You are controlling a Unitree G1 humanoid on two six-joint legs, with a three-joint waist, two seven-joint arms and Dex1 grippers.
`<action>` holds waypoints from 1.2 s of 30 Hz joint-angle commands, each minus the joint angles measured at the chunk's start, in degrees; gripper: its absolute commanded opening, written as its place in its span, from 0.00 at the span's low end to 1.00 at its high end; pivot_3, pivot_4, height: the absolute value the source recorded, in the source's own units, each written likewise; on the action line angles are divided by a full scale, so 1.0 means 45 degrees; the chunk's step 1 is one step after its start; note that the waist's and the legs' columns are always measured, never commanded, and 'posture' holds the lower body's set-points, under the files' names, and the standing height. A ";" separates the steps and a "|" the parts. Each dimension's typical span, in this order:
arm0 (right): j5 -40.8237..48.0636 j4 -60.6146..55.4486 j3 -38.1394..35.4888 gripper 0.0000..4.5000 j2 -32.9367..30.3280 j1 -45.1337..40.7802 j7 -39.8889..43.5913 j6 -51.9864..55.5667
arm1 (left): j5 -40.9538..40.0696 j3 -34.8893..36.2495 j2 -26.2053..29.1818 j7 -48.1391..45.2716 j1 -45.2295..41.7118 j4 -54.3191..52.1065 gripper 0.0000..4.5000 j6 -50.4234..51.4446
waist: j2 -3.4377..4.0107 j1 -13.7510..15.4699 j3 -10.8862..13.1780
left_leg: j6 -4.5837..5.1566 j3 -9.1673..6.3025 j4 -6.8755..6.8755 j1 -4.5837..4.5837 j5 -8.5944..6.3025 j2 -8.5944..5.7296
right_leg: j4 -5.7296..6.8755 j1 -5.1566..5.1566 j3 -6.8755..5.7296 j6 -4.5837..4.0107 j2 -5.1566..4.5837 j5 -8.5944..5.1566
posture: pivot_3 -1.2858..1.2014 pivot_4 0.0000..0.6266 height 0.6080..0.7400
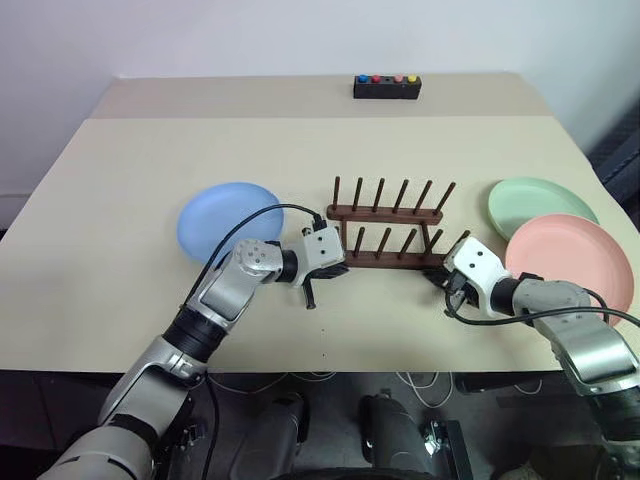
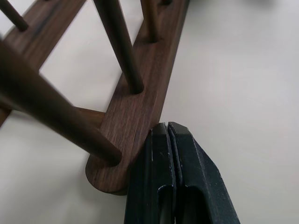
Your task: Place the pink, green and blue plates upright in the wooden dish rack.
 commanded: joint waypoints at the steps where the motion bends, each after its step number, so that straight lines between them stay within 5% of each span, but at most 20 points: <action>1: -0.0509 0.0700 0.0125 0.01 0.0232 -0.0816 -0.0002 -0.0785 | 0.0634 0.0493 -0.0516 0.1280 -0.0862 0.1819 0.00 -0.1234 | 0.0000 -0.0008 0.0000 | 0.0000 0.0000 -0.0002 0.0001 0.0000 0.0001 | 0.0000 -0.0001 0.0000 0.0001 0.0001 0.0000 | 0.52 0.24 1.00; 16: -0.2398 0.6305 0.0676 0.01 0.1539 -0.4717 -0.0425 -0.4016 | 0.1682 0.0913 -0.1582 0.2362 -0.3094 0.6604 0.00 -0.4355 | -0.0002 -0.0075 0.0001 | -0.0040 0.0025 -0.0003 -0.0001 0.0026 -0.0013 | 0.0015 -0.0022 0.0019 0.0022 0.0004 0.0017 | 0.52 0.24 1.00; 21: -0.2217 0.6282 0.0418 0.01 0.1630 -0.4559 -0.0216 -0.4060 | 0.1639 0.1174 -0.1786 0.2357 -0.3170 0.7282 0.00 -0.4686 | -0.0001 -0.0091 0.0000 | -0.0041 0.0023 -0.0005 -0.0001 0.0026 -0.0011 | 0.0017 -0.0023 0.0021 0.0024 0.0005 0.0020 | 0.52 0.24 1.00; 28: 0.0870 0.3521 -0.1362 0.01 0.1883 -0.3658 0.1090 -0.1659 | -0.0223 0.2173 -0.1866 0.0007 -0.2450 0.5169 0.00 -0.2714 | -0.0001 -0.0127 0.0001 | -0.0026 0.0025 -0.0003 -0.0004 0.0018 -0.0013 | 0.0018 -0.0025 0.0024 0.0030 0.0003 0.0023 | 0.52 0.24 1.00; 31: 0.4073 0.1191 -0.2906 0.19 0.1844 -0.3239 0.1792 0.1317 | -0.2456 0.2968 -0.1457 -0.1881 -0.1624 0.2143 0.18 0.0225 | 0.0000 -0.0217 0.0001 | 0.0003 0.0016 -0.0006 -0.0019 0.0000 -0.0010 | 0.0021 -0.0040 0.0029 0.0030 0.0003 0.0024 | 0.52 0.24 1.00; 36: 0.6604 -0.1733 -0.4670 0.73 0.1091 -0.2358 0.1553 0.3834 | -0.5156 0.4065 0.0036 -0.3787 -0.0948 -0.1436 0.73 0.3226 | 0.0005 -0.0350 -0.0001 | 0.0006 0.0006 -0.0006 -0.0024 -0.0002 -0.0004 | 0.0035 -0.0057 0.0030 0.0023 0.0004 0.0027 | 0.52 0.24 1.00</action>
